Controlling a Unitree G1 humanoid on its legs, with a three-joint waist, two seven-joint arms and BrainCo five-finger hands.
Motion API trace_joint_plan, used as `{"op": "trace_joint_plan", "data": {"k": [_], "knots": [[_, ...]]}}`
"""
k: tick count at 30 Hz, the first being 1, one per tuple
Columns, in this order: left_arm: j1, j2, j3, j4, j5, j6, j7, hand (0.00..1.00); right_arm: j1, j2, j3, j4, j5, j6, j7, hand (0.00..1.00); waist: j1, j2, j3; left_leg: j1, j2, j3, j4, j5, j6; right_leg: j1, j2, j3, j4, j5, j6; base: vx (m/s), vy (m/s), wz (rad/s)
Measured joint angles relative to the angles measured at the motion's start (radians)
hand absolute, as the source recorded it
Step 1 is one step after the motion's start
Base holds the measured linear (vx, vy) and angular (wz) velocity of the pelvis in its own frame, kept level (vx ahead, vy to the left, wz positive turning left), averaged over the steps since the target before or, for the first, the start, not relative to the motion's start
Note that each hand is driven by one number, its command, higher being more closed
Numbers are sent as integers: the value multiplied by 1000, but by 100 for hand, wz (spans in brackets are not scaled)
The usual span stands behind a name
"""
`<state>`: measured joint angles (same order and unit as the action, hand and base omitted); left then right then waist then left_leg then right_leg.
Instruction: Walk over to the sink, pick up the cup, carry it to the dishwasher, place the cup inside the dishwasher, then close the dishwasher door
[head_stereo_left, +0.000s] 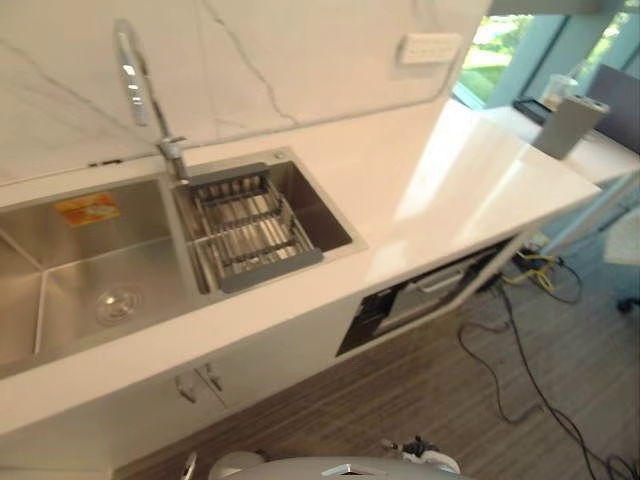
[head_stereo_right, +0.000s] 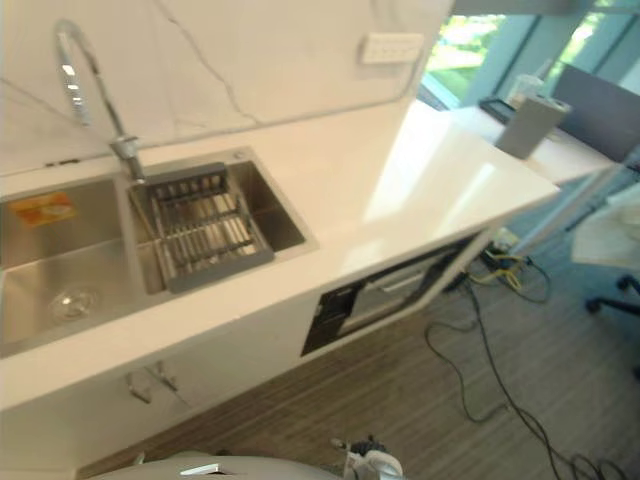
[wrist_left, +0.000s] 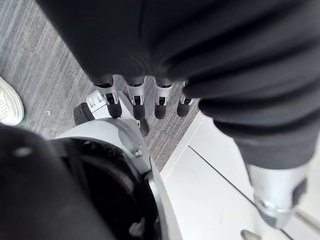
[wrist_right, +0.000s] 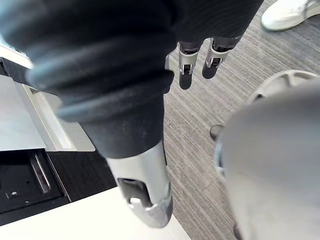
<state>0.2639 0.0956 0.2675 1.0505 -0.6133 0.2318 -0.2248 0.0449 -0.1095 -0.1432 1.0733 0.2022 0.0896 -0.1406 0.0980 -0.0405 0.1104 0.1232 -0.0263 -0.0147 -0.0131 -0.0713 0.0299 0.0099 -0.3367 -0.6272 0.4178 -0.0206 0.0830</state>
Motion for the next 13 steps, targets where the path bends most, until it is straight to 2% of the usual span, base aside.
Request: {"op": "trace_joint_plan", "data": {"k": [1,2,3,4,5,6,7,8,9,12,13], "knots": [[0,7,-9,-4,7,-1,2,0,0,-6,-14,3,17,0,1,0,-16,3,10,4,-2,-36,12,22,11,-38,-11,113,108,21,-29,50,76,105],[-9,17,-15,-12,7,0,5,0,7,3,-24,5,32,1,3,0,-20,9,12,12,1,-80,12,29,22,-57,21,217,110,-55,-8,48,34,105],[-13,23,-15,-14,7,1,6,0,12,10,-26,6,39,0,5,0,-22,3,11,9,6,-104,14,28,20,-55,49,259,77,-93,-7,43,-46,117],[-33,29,-16,-14,9,4,12,0,22,22,-38,7,50,-15,8,0,-36,-8,15,-9,8,-161,20,26,12,-46,108,329,-4,-130,-9,60,-119,121],[-45,41,-16,-10,9,17,13,0,23,26,-61,14,70,-25,8,0,-46,-9,18,-23,7,-196,26,23,5,-53,149,383,-60,-137,-12,46,-105,114],[-48,44,-16,-10,9,27,8,0,27,26,-72,19,95,-30,7,0,-48,-9,19,-26,3,-205,27,24,0,-54,162,404,-79,-133,-14,61,-163,82],[-51,47,-15,-10,8,34,5,0,33,28,-81,39,155,-44,6,0,-56,-21,22,-28,-10,-198,30,18,-12,-44,165,416,-123,-85,-23,70,-184,55],[-50,48,-11,-6,6,34,4,0,39,37,-102,48,197,-46,6,0,-59,-34,25,-26,-21,-161,34,11,-25,-21,147,410,-157,-81,19,95,-218,37],[-50,40,-2,-6,-4,33,3,0,38,39,-125,45,214,-48,7,0,-56,-25,25,-26,-7,-147,39,10,-41,-3,162,406,-192,-83,15,81,-170,5],[-44,10,14,4,-21,34,3,0,29,19,-154,43,223,-64,5,0,-59,27,40,-32,34,-132,39,8,-62,31,215,400,-295,-46,1,85,-131,-12],[-44,9,14,8,-21,35,3,0,29,18,-154,43,223,-64,4,0,-59,33,37,-31,41,-124,37,7,-65,38,223,399,-310,-41,-1,67,-61,-5]]}}
